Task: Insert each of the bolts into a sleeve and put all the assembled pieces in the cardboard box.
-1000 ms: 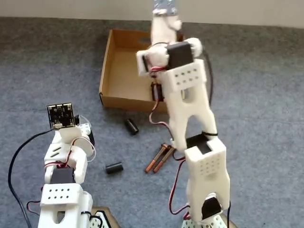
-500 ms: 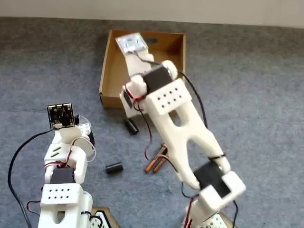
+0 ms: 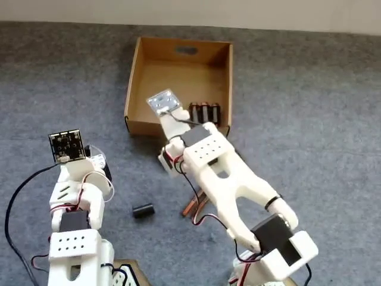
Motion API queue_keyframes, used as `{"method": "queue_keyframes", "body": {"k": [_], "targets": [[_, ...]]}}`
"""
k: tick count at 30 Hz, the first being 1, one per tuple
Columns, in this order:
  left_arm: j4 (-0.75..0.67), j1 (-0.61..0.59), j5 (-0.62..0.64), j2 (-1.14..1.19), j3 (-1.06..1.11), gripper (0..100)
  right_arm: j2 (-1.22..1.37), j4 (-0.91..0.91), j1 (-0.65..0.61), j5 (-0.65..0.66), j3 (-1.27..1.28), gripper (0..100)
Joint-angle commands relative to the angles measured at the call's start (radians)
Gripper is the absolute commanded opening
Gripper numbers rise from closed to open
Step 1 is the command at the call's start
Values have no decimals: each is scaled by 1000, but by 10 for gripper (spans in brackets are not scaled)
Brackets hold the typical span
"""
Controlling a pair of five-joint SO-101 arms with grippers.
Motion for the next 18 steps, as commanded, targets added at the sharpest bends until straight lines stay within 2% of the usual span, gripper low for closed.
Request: {"method": "queue_keyframes", "body": {"k": [1,6,14,18], "targets": [[-21,-8,6,-15,-15,13,-47,-74,-31,15,39,82],[-21,-8,6,-15,-15,13,-47,-143,-70,15,77,166],[-21,-8,5,-15,-15,13,-42,-203,-70,98,53,166],[-21,-8,5,-15,-15,13,58,-243,-70,98,22,166]]}}
